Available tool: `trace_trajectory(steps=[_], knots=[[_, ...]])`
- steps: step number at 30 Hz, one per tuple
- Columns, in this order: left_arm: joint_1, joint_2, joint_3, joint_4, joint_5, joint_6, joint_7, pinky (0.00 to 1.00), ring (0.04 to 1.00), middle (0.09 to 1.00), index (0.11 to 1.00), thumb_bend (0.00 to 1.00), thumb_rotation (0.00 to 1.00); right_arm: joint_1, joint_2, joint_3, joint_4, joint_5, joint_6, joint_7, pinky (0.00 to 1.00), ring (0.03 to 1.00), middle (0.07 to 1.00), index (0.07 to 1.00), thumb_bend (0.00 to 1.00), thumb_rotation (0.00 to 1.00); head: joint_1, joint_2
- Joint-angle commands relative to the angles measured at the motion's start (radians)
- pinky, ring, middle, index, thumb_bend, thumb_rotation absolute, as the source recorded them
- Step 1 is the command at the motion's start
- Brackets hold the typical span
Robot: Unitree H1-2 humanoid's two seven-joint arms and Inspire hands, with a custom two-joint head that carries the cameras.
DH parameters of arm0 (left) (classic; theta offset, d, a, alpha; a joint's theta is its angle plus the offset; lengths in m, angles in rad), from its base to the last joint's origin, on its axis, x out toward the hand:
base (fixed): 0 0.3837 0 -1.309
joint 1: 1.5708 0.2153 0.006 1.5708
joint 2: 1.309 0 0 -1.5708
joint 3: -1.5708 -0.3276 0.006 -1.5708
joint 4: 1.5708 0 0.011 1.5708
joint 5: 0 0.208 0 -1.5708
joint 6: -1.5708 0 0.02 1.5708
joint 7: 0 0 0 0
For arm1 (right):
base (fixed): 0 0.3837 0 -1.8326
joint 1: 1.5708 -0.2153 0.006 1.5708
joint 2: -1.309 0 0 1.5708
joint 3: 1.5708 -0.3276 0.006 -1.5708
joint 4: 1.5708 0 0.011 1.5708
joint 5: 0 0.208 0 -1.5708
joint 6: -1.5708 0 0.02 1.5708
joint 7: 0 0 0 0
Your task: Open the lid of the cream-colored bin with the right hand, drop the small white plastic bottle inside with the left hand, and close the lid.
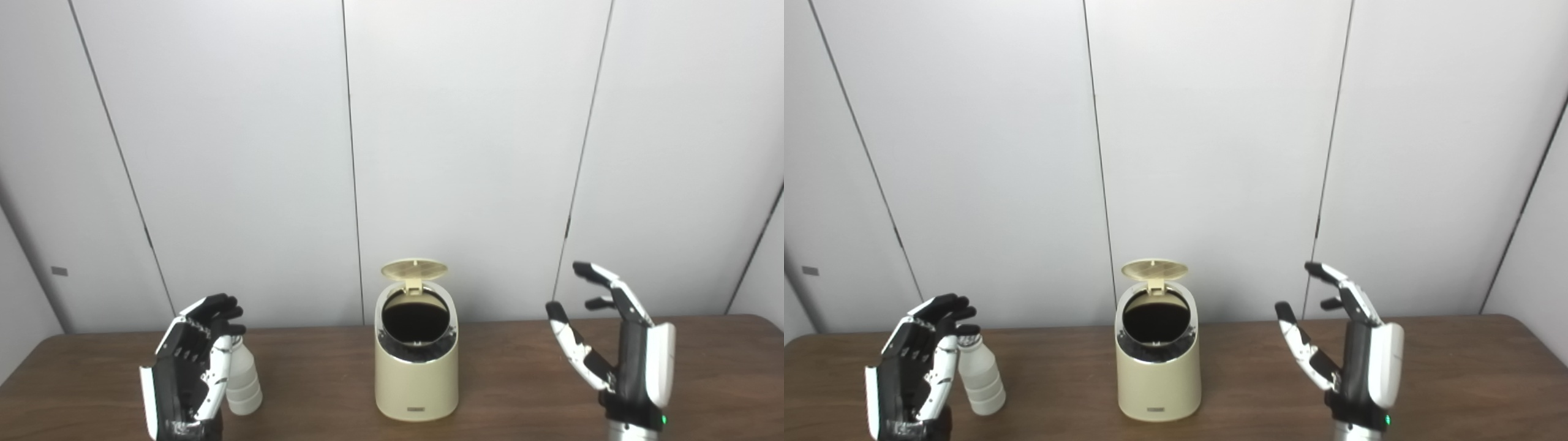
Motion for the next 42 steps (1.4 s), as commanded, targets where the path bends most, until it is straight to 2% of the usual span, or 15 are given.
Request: trace_trajectory(steps=[1, 3, 6, 11, 16, 17, 19, 20, 22, 24, 26, 32, 34, 39, 42], knots=[[-0.012, 0.007, -0.002, -0.026, 0.014, -0.024, -0.005, 0.54, 0.647, 0.664, 0.647, 0.34, 0.33, -0.013, -0.005, -0.013, -0.015, 0.001, -0.095, -0.032, 0.51, 0.625, 0.656, 0.637, 0.28, 0.22, -0.002, 0.001], [-0.005, 0.009, -0.002, -0.026, 0.018, -0.023, -0.006, 0.55, 0.648, 0.665, 0.648, 0.33, 0.32, 0.005, 0.003, -0.022, -0.016, -0.001, -0.112, -0.033, 0.52, 0.631, 0.656, 0.636, 0.28, 0.25, -0.011, 0.002], [0.001, 0.013, -0.004, -0.027, 0.022, -0.023, -0.008, 0.55, 0.649, 0.668, 0.650, 0.32, 0.29, 0.015, 0.017, -0.038, -0.026, -0.006, -0.094, -0.025, 0.51, 0.621, 0.651, 0.636, 0.29, 0.23, -0.012, 0.002], [0.006, 0.014, -0.005, -0.031, 0.036, -0.024, -0.005, 0.55, 0.650, 0.670, 0.651, 0.33, 0.32, 0.021, 0.023, -0.058, -0.041, 0.003, -0.090, -0.004, 0.50, 0.619, 0.655, 0.643, 0.29, 0.23, -0.006, 0.012], [0.016, -0.004, -0.009, -0.057, 0.016, -0.017, -0.005, 0.55, 0.652, 0.670, 0.651, 0.34, 0.32, 0.026, 0.042, -0.083, -0.080, -0.009, -0.009, 0.037, 0.49, 0.609, 0.649, 0.637, 0.30, 0.20, 0.024, 0.026], [0.023, -0.008, -0.009, -0.072, 0.018, -0.013, -0.004, 0.55, 0.652, 0.669, 0.652, 0.33, 0.32, 0.026, 0.042, -0.086, -0.080, -0.007, -0.004, 0.043, 0.49, 0.609, 0.648, 0.640, 0.30, 0.21, 0.030, 0.026], [0.038, -0.012, 0.001, -0.107, 0.037, -0.006, 0.008, 0.55, 0.651, 0.669, 0.651, 0.32, 0.29, 0.023, 0.037, -0.090, -0.071, -0.011, -0.012, 0.042, 0.46, 0.598, 0.641, 0.638, 0.30, 0.15, 0.044, 0.026], [0.044, -0.015, 0.014, -0.125, 0.069, -0.011, 0.025, 0.55, 0.648, 0.668, 0.650, 0.32, 0.27, 0.021, 0.035, -0.094, -0.067, -0.013, -0.014, 0.039, 0.46, 0.592, 0.637, 0.638, 0.30, 0.17, 0.054, 0.026], [0.058, -0.014, 0.038, -0.158, 0.131, -0.022, 0.063, 0.51, 0.613, 0.646, 0.631, 0.40, 0.17, 0.017, 0.036, -0.102, -0.061, -0.008, -0.015, 0.039, 0.44, 0.581, 0.630, 0.635, 0.30, 0.20, 0.068, 0.026], [0.079, -0.013, 0.059, -0.190, 0.164, -0.026, 0.102, 0.49, 0.571, 0.609, 0.603, 0.60, 0.19, 0.015, 0.036, -0.107, -0.059, 0.005, -0.017, 0.047, 0.48, 0.600, 0.642, 0.632, 0.31, 0.20, 0.080, 0.025], [0.099, -0.015, 0.078, -0.202, 0.180, -0.026, 0.138, 0.46, 0.547, 0.588, 0.589, 0.71, 0.19, 0.012, 0.031, -0.111, -0.053, 0.011, -0.019, 0.053, 0.50, 0.614, 0.652, 0.633, 0.31, 0.21, 0.098, 0.022], [0.138, -0.015, 0.095, -0.192, 0.204, -0.026, 0.205, 0.52, 0.610, 0.649, 0.646, 0.82, 0.18, 0.004, 0.008, -0.125, -0.030, 0.040, -0.029, 0.072, 0.52, 0.629, 0.667, 0.643, 0.30, 0.23, 0.175, 0.020], [0.146, -0.013, 0.093, -0.189, 0.189, -0.025, 0.211, 0.51, 0.606, 0.645, 0.641, 0.85, 0.17, 0.003, 0.002, -0.127, -0.027, 0.062, -0.038, 0.085, 0.47, 0.587, 0.629, 0.637, 0.30, 0.24, 0.200, 0.018], [0.164, 0.006, 0.105, -0.165, 0.187, -0.013, 0.195, 0.54, 0.638, 0.675, 0.677, 0.89, 0.21, 0.001, -0.008, -0.127, -0.020, 0.080, -0.056, 0.101, 0.49, 0.614, 0.655, 0.642, 0.30, 0.23, 0.236, 0.012], [0.163, 0.013, 0.104, -0.145, 0.170, 0.016, 0.178, 0.56, 0.669, 0.699, 0.700, 0.92, 0.21, 0.002, -0.011, -0.129, -0.023, 0.104, -0.057, 0.120, 0.49, 0.614, 0.657, 0.647, 0.29, 0.21, 0.253, 0.009]])
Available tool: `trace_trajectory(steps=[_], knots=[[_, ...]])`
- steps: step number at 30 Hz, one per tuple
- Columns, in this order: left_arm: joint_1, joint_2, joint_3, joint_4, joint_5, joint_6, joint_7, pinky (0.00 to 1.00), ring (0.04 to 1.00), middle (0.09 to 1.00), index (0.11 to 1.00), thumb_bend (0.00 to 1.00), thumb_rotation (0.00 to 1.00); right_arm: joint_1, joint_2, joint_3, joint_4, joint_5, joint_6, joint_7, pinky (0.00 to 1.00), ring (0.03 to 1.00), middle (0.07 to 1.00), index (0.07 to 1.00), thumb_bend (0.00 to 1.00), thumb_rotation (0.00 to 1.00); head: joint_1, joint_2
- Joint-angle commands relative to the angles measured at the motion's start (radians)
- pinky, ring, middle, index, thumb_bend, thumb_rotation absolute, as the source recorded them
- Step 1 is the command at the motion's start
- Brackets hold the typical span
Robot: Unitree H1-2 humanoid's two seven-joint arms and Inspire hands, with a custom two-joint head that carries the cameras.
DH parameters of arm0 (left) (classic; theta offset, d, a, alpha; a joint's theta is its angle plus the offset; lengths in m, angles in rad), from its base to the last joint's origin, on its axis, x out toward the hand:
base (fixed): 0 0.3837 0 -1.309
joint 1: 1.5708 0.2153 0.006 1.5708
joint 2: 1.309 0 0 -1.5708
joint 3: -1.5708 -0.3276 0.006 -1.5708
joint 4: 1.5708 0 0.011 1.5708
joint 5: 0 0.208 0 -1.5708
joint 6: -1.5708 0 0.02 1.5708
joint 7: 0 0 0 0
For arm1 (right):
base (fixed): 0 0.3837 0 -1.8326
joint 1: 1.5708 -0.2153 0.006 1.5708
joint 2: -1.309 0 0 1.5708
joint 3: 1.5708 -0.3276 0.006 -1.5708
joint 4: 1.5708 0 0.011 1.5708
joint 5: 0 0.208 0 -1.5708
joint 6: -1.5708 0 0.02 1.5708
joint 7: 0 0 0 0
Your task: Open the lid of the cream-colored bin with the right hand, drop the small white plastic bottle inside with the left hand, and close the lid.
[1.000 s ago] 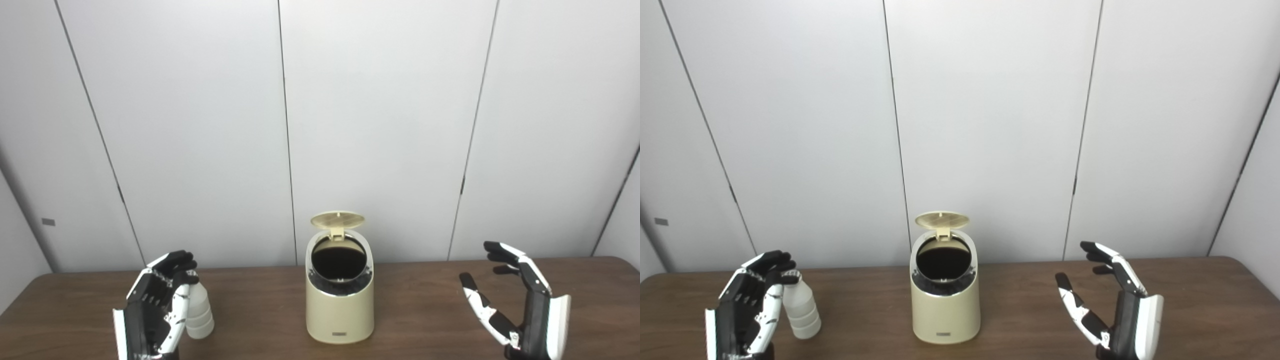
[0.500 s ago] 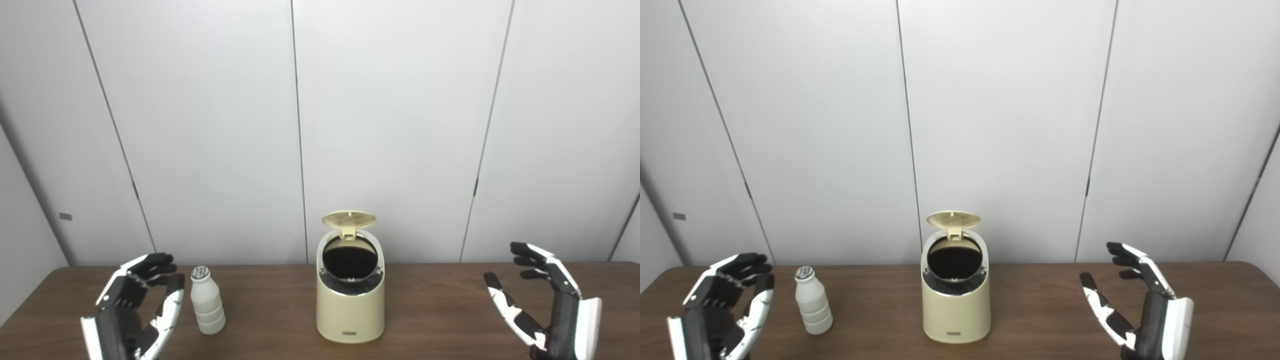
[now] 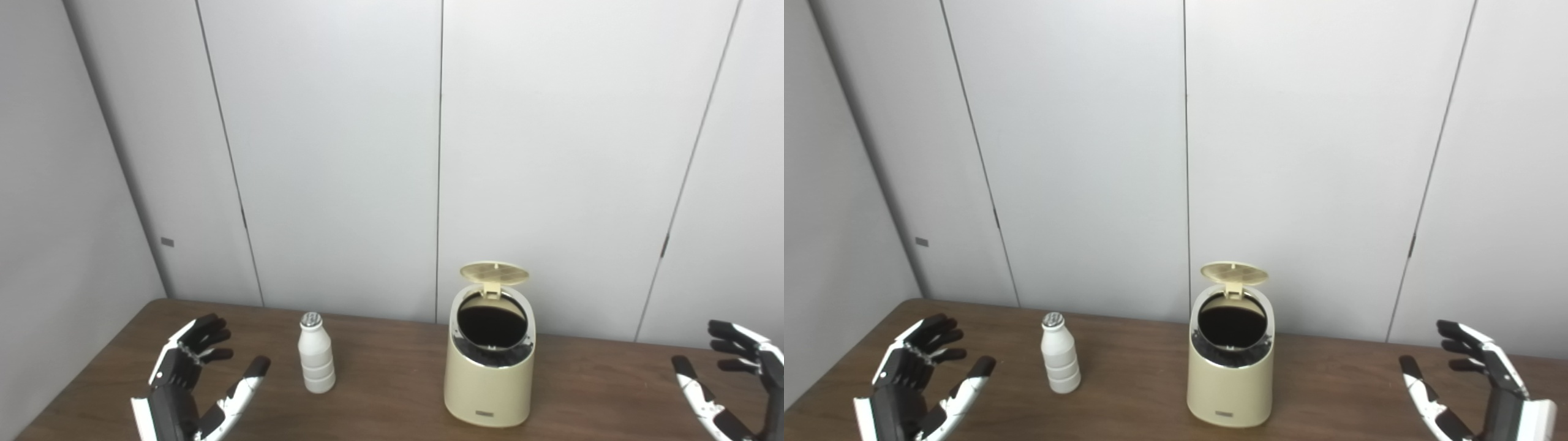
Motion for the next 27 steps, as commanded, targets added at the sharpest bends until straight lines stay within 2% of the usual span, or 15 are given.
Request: trace_trajectory(steps=[1, 4, 5, 7, 9, 13, 18, 24, 26, 27], knots=[[-0.013, 0.012, -0.002, -0.002, 0.002, 0.022, -0.017, 0.56, 0.673, 0.704, 0.702, 0.93, 0.21, -0.036, -0.010, -0.005, -0.025, 0.017, -0.032, 0.016, 0.50, 0.624, 0.668, 0.649, 0.29, 0.21, 0.002, 0.000], [-0.010, 0.021, -0.010, 0.003, -0.001, 0.089, -0.039, 0.58, 0.681, 0.714, 0.712, 0.97, 0.22, -0.037, -0.004, -0.009, -0.032, 0.023, -0.018, 0.024, 0.50, 0.634, 0.679, 0.647, 0.30, 0.23, 0.002, 0.000], [-0.011, 0.025, -0.014, 0.005, 0.002, 0.117, -0.050, 0.58, 0.689, 0.724, 0.718, 0.98, 0.21, -0.037, -0.004, -0.010, -0.032, 0.022, -0.020, 0.025, 0.50, 0.635, 0.681, 0.646, 0.31, 0.27, 0.012, -0.002], [-0.015, 0.035, -0.025, 0.007, 0.010, 0.173, -0.074, 0.60, 0.709, 0.743, 0.738, 0.98, 0.22, -0.036, -0.006, -0.011, -0.034, 0.028, -0.023, 0.032, 0.50, 0.636, 0.682, 0.645, 0.31, 0.27, 0.015, -0.001], [-0.019, 0.051, -0.042, 0.000, 0.021, 0.257, -0.107, 0.64, 0.741, 0.770, 0.772, 1.00, 0.25, -0.035, -0.006, -0.013, -0.038, 0.038, -0.023, 0.042, 0.52, 0.648, 0.688, 0.648, 0.30, 0.26, 0.019, -0.001], [-0.029, 0.074, -0.075, -0.006, 0.025, 0.359, -0.156, 0.70, 0.795, 0.823, 0.829, 1.00, 0.30, -0.034, -0.010, -0.018, -0.045, 0.053, -0.023, 0.057, 0.52, 0.649, 0.687, 0.643, 0.29, 0.24, 0.028, 0.000], [-0.048, 0.092, -0.110, 0.006, 0.066, 0.420, -0.172, 0.72, 0.825, 0.855, 0.859, 1.00, 0.33, -0.035, -0.014, -0.026, -0.051, 0.042, -0.017, 0.064, 0.50, 0.628, 0.672, 0.630, 0.30, 0.31, 0.046, 0.000], [-0.078, 0.086, -0.125, 0.039, 0.114, 0.450, -0.147, 0.72, 0.841, 0.861, 0.862, 1.00, 0.36, -0.041, -0.018, -0.034, -0.048, 0.064, -0.048, 0.070, 0.47, 0.605, 0.652, 0.615, 0.30, 0.28, 0.061, 0.003], [-0.087, 0.082, -0.124, 0.051, 0.137, 0.458, -0.127, 0.76, 0.861, 0.876, 0.888, 1.00, 0.38, -0.045, -0.022, -0.041, -0.054, 0.051, -0.043, 0.063, 0.36, 0.506, 0.572, 0.607, 0.27, 0.24, 0.065, 0.006], [-0.090, 0.081, -0.123, 0.056, 0.145, 0.462, -0.120, 0.76, 0.863, 0.878, 0.892, 1.00, 0.38, -0.045, -0.019, -0.046, -0.065, 0.045, -0.025, 0.062, 0.34, 0.484, 0.553, 0.606, 0.27, 0.23, 0.065, 0.006]])
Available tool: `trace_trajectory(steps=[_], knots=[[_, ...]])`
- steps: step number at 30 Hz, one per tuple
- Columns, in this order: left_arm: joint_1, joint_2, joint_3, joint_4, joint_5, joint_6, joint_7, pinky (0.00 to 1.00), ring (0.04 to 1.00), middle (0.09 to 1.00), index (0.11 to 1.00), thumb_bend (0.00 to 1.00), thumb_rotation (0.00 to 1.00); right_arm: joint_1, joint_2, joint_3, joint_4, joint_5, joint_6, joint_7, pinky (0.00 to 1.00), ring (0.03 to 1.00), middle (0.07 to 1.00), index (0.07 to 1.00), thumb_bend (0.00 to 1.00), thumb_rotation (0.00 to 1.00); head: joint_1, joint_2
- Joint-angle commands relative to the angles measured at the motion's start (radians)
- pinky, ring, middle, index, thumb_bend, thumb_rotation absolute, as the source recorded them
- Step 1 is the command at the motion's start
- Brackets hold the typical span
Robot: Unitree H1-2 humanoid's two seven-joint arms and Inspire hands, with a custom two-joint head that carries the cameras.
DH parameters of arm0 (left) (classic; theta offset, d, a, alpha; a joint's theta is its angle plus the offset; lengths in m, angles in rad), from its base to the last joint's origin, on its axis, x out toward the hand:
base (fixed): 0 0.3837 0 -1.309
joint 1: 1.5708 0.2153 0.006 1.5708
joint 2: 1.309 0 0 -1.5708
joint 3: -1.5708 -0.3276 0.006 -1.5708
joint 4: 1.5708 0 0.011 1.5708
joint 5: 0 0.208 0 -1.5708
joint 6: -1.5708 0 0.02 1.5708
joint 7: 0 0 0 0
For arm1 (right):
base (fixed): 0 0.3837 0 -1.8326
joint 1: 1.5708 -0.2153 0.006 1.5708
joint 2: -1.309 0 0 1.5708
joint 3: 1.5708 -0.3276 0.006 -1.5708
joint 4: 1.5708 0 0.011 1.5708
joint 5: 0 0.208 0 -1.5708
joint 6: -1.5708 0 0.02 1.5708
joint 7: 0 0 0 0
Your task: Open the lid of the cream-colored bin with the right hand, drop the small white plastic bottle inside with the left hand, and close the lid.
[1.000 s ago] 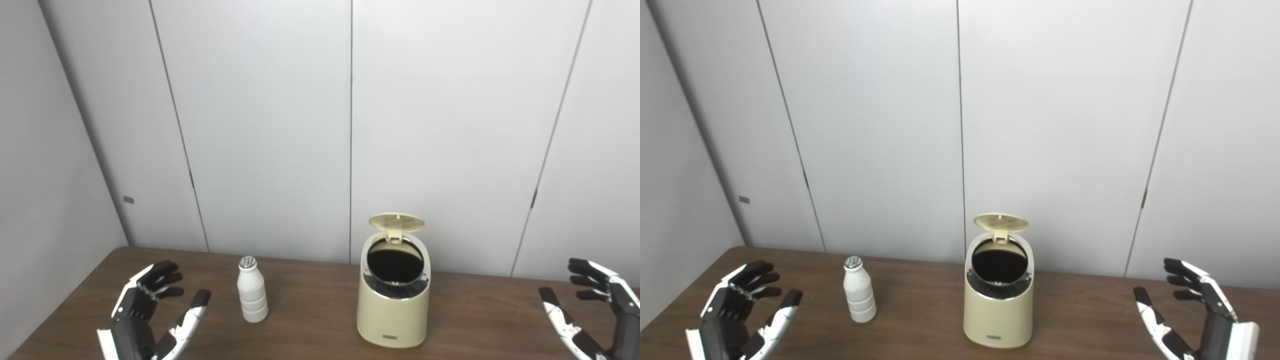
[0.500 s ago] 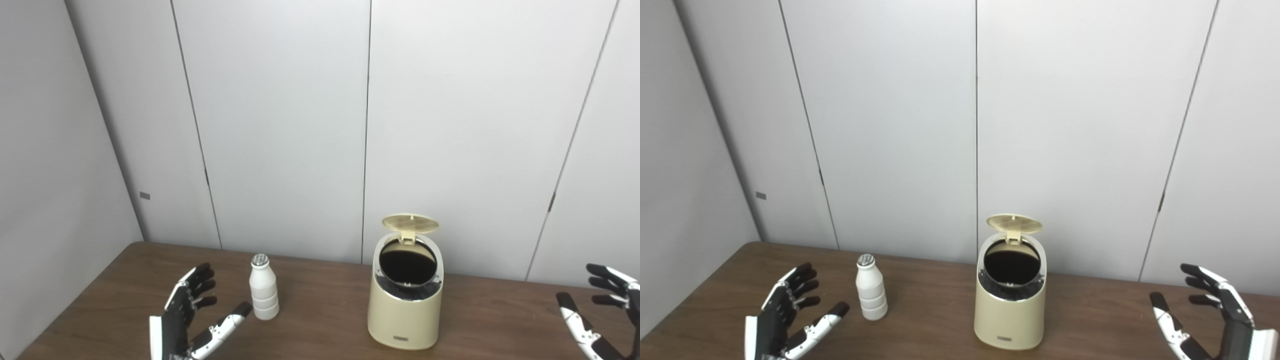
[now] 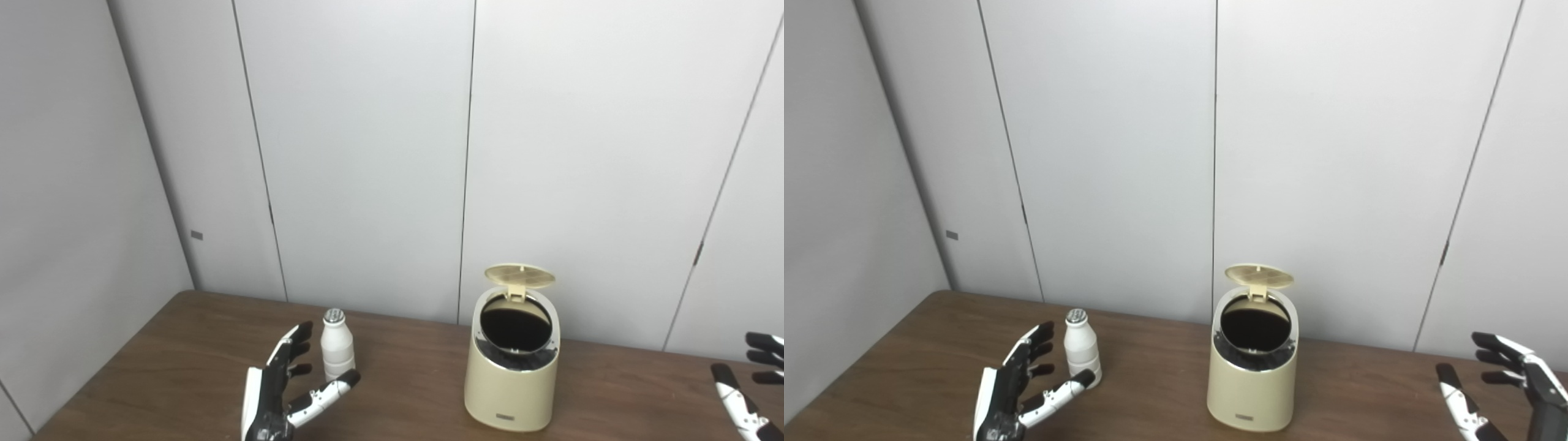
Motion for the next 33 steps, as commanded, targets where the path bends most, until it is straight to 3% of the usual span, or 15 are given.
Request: trace_trajectory(steps=[1, 3, 5, 9, 11, 13, 16, 21, 24, 29, 33], knots=[[-0.037, 0.006, 0.001, -0.009, 0.033, 0.008, 0.027, 0.76, 0.863, 0.880, 0.895, 1.00, 0.39, -0.041, -0.014, -0.016, -0.051, -0.008, -0.014, -0.004, 0.31, 0.441, 0.512, 0.605, 0.26, 0.25, 0.008, 0.002], [-0.043, 0.002, 0.003, -0.007, 0.047, 0.031, 0.037, 0.75, 0.855, 0.880, 0.900, 1.00, 0.40, -0.041, -0.016, -0.021, -0.060, -0.001, -0.013, 0.005, 0.19, 0.309, 0.397, 0.616, 0.23, 0.21, 0.013, 0.002], [-0.050, 0.002, 0.002, -0.005, 0.073, 0.061, 0.047, 0.73, 0.841, 0.874, 0.904, 1.00, 0.41, -0.041, -0.015, -0.023, -0.068, 0.000, -0.011, 0.011, 0.15, 0.263, 0.382, 0.615, 0.23, 0.23, 0.015, 0.000], [-0.056, 0.005, -0.004, -0.006, 0.102, 0.107, 0.053, 0.69, 0.825, 0.871, 0.921, 1.00, 0.43, -0.041, -0.014, -0.024, -0.075, -0.001, -0.012, 0.018, 0.15, 0.263, 0.393, 0.610, 0.22, 0.20, 0.018, -0.001], [-0.061, 0.009, -0.004, -0.006, 0.106, 0.128, 0.051, 0.69, 0.828, 0.876, 0.930, 1.00, 0.42, -0.041, -0.008, -0.025, -0.086, -0.003, 0.000, 0.023, 0.18, 0.301, 0.402, 0.518, 0.43, 0.16, 0.018, -0.001], [-0.067, 0.012, -0.006, -0.005, 0.115, 0.149, 0.051, 0.66, 0.812, 0.866, 0.934, 1.00, 0.42, -0.040, -0.006, -0.025, -0.095, -0.003, 0.003, 0.029, 0.19, 0.303, 0.391, 0.499, 0.47, 0.15, 0.023, -0.002], [-0.074, 0.018, -0.009, -0.002, 0.125, 0.169, 0.052, 0.64, 0.796, 0.859, 0.937, 1.00, 0.42, -0.039, -0.001, -0.026, -0.102, -0.006, 0.009, 0.035, 0.15, 0.254, 0.356, 0.494, 0.48, 0.15, 0.023, -0.002], [-0.096, 0.032, -0.014, 0.018, 0.125, 0.204, 0.037, 0.64, 0.791, 0.855, 0.926, 1.00, 0.38, -0.038, 0.003, -0.025, -0.114, -0.017, 0.014, 0.039, 0.22, 0.337, 0.418, 0.492, 0.48, 0.15, 0.023, -0.002], [-0.110, 0.050, -0.028, 0.032, 0.125, 0.243, 0.005, 0.69, 0.824, 0.879, 0.926, 1.00, 0.36, -0.038, 0.004, -0.025, -0.119, -0.015, 0.014, 0.044, 0.23, 0.353, 0.440, 0.492, 0.48, 0.15, 0.023, -0.002], [-0.139, 0.073, -0.052, 0.068, 0.139, 0.300, -0.014, 0.53, 0.699, 0.794, 0.927, 1.00, 0.39, -0.036, 0.014, -0.025, -0.137, -0.019, 0.039, 0.048, 0.14, 0.234, 0.313, 0.492, 0.48, 0.15, 0.021, -0.007], [-0.170, 0.085, -0.052, 0.131, 0.124, 0.277, 0.004, 0.56, 0.727, 0.803, 0.914, 1.00, 0.36, -0.033, 0.025, -0.024, -0.154, -0.032, 0.072, 0.051, 0.20, 0.328, 0.423, 0.491, 0.48, 0.15, 0.017, -0.013]])
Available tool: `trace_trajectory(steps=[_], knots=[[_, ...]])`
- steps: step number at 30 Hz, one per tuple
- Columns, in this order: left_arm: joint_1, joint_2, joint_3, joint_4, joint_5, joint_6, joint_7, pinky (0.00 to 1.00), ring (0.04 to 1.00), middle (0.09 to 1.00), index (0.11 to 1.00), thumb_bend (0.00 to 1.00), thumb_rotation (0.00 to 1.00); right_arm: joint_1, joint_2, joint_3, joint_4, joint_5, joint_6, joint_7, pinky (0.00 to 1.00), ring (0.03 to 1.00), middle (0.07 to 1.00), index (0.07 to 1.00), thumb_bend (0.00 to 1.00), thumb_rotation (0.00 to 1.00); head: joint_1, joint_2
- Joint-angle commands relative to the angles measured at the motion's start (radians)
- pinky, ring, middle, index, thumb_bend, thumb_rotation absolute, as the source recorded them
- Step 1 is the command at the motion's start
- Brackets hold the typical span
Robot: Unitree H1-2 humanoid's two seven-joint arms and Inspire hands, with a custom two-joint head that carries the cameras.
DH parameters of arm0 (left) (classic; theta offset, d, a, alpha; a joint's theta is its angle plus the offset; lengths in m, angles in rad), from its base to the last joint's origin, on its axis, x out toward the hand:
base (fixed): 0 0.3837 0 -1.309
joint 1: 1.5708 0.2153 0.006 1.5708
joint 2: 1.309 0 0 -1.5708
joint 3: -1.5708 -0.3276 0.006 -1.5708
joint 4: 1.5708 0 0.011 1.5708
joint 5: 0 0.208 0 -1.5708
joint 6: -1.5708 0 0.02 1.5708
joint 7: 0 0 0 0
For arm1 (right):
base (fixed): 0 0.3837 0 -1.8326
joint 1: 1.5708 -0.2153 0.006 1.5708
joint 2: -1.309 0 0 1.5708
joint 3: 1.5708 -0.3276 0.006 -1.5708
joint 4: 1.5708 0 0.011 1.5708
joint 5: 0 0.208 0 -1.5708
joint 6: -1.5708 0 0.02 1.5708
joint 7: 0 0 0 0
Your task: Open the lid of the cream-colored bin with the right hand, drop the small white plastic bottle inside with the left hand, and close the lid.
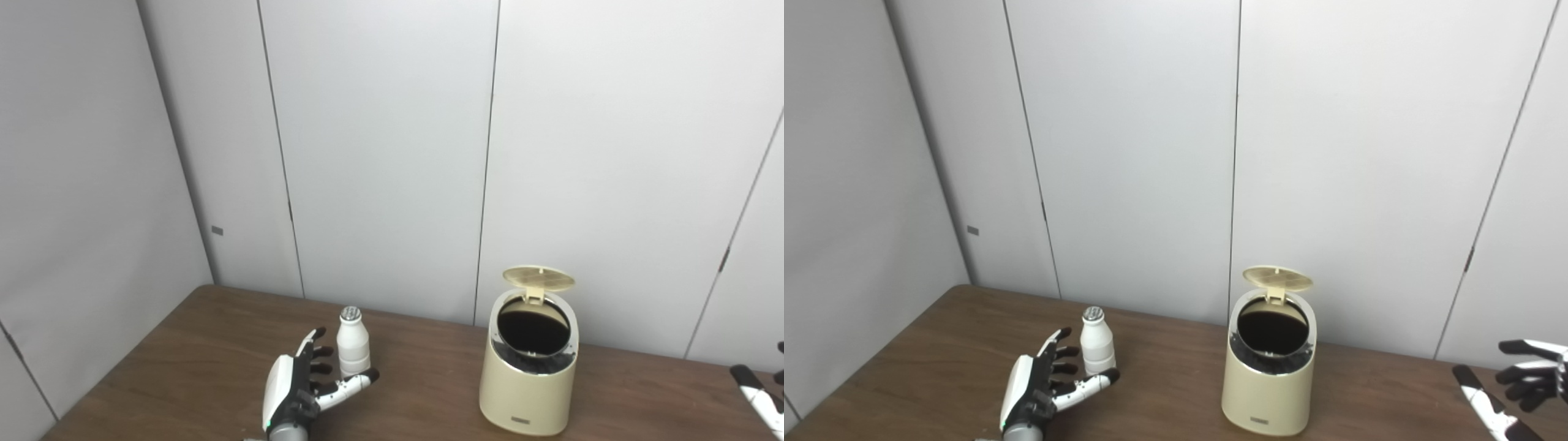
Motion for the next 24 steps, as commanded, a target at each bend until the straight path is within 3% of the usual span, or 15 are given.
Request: trace_trajectory(steps=[1, 2, 7, 21, 23, 24], knots=[[-0.055, 0.023, 0.001, 0.022, 0.002, -0.035, 0.017, 0.57, 0.731, 0.805, 0.911, 1.00, 0.35, -0.031, -0.002, -0.004, -0.040, -0.018, 0.015, 0.004, 0.18, 0.293, 0.388, 0.491, 0.48, 0.15, -0.002, -0.003], [-0.063, 0.027, 0.002, 0.037, -0.002, -0.038, 0.018, 0.57, 0.732, 0.807, 0.909, 1.00, 0.35, -0.031, -0.001, -0.004, -0.043, -0.021, 0.019, 0.004, 0.16, 0.263, 0.357, 0.491, 0.48, 0.15, -0.002, -0.003], [-0.095, 0.048, -0.003, 0.085, -0.016, -0.031, 0.006, 0.54, 0.709, 0.795, 0.911, 1.00, 0.34, -0.033, -0.001, -0.002, -0.044, -0.029, 0.005, -0.003, 0.22, 0.354, 0.470, 0.491, 0.48, 0.15, -0.005, -0.006], [-0.132, 0.070, -0.038, 0.159, -0.026, -0.037, -0.008, 0.52, 0.698, 0.791, 0.897, 1.00, 0.31, -0.028, 0.015, -0.002, -0.079, -0.028, 0.034, 0.015, 0.18, 0.300, 0.416, 0.489, 0.48, 0.15, -0.014, -0.008], [-0.135, 0.069, -0.042, 0.166, -0.025, -0.043, -0.001, 0.46, 0.627, 0.720, 0.879, 1.00, 0.32, -0.027, 0.016, 0.000, -0.083, -0.027, 0.035, 0.016, 0.16, 0.274, 0.403, 0.489, 0.48, 0.15, -0.015, -0.008], [-0.136, 0.066, -0.041, 0.169, -0.030, -0.054, 0.006, 0.39, 0.543, 0.634, 0.857, 1.00, 0.31, -0.026, 0.015, 0.001, -0.085, -0.026, 0.034, 0.017, 0.15, 0.269, 0.403, 0.489, 0.48, 0.15, -0.016, -0.007]])
